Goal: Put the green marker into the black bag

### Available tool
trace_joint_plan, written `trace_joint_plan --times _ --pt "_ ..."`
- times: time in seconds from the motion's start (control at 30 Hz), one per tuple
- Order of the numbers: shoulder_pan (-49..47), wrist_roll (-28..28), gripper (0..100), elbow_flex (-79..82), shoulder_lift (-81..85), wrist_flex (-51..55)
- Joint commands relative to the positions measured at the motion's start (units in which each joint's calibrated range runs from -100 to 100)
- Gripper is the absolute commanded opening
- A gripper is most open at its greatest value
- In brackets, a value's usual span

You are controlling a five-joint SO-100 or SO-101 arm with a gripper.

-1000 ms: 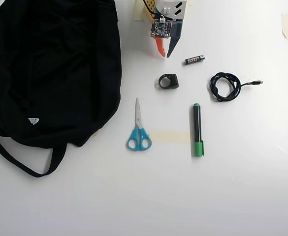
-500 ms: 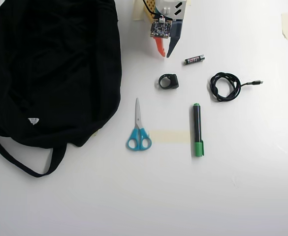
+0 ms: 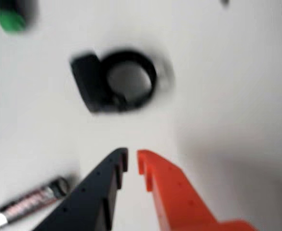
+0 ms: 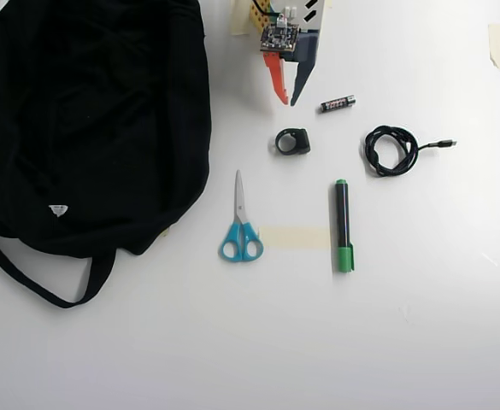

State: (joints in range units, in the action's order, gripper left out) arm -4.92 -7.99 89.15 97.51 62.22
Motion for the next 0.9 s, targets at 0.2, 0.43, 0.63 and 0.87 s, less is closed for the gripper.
trace_joint_plan --times 0.2,0.43,0.63,0.87 --pt "-0.4 0.4 2 -24.3 -22.2 -8.1" --pt "-0.4 0.4 2 -40.9 -37.5 -14.2" --pt "-0.2 0.5 2 -51.4 -51.7 -24.4" --pt "0.1 0.5 2 -65.1 -68.3 -35.3"
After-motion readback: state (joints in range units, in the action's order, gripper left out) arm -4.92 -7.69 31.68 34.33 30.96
